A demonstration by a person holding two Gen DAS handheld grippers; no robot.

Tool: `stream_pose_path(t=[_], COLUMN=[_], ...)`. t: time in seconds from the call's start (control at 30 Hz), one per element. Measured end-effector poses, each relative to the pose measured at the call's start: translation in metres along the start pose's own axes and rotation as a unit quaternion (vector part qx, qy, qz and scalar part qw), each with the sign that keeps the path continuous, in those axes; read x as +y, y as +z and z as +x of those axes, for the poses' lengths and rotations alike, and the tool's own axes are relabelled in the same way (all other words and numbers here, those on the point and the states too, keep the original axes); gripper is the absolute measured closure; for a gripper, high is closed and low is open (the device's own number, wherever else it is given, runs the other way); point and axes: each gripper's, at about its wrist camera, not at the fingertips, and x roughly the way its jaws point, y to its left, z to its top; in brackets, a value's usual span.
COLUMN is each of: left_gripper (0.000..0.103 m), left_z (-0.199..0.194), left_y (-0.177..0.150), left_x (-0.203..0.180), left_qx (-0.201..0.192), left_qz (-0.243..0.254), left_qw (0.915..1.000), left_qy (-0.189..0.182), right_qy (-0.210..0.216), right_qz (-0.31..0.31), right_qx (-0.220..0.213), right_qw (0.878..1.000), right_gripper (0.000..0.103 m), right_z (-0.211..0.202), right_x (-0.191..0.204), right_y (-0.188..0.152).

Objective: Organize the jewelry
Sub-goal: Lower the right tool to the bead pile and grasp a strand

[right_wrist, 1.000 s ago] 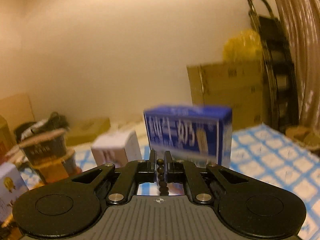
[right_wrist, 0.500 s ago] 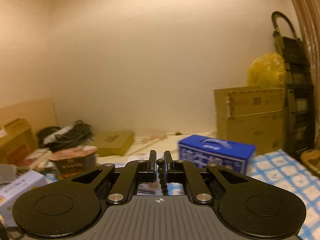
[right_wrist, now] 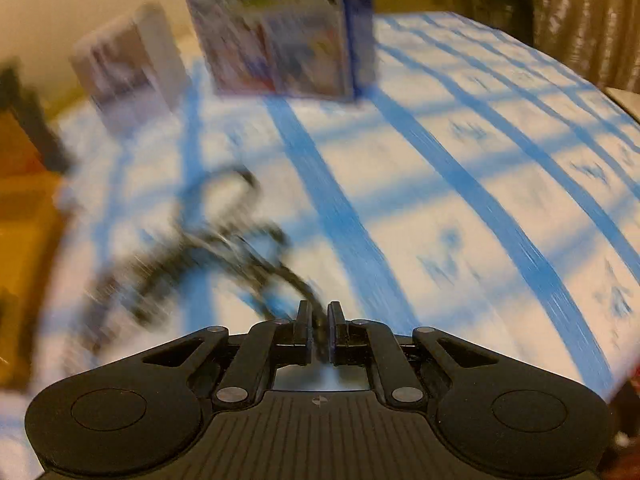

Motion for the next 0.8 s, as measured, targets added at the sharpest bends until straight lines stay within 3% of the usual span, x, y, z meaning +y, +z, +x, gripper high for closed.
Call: stream_pose_path(t=[0.07,0.13,0.17,0.3,0.4,0.43,0.8], left_gripper=[0.098,0.098,0.098,0.098,0.098,0.098,0.098], left_z=[0.000,0.000,0.000,0.001,0.001,0.001,0.002], left_y=[0.000,0.001,0.001,0.002,0.003,0.003,0.002], left_x=[-0.001,-0.002,-0.002,-0.003,-0.003,-0.003,-0.003], left_qx=[0.000,-0.002,-0.003,-0.002,-0.002,-0.002,-0.002], left_qz=[0.000,0.000,0.000,0.001,0.003,0.003,0.006], left_qw=[1.0000,1.0000,1.0000,1.0000,1.0000,1.0000,1.0000], left_qy=[0.000,0.001,0.001,0.002,0.001,0.000,0.000], right_qy=[-0.009,-0.003,0.010,0.068,0.066,0.063,0.055], right_qz=[-0.015,-0.043,-0.055,-0.140,-0.201,-0.210,-0.244], right_qx=[-0.016,-0.044,-0.061,-0.075,-0.047,-0.043,-0.054], right_qw=[1.000,0.998,0.997,0.985,0.976,0.975,0.967], right_gripper=[0.088,0.062,0.061,0.064,0.089,0.091,0.091], right_z=[-0.006,-0.016,-0.021,-0.026,-0.012,-0.007,0.021], right_x=[0.000,0.005,0.008,0.033,0.052,0.055,0.070], right_y=[0.001,0.005,0.007,0.005,-0.002,-0.005,0.017])
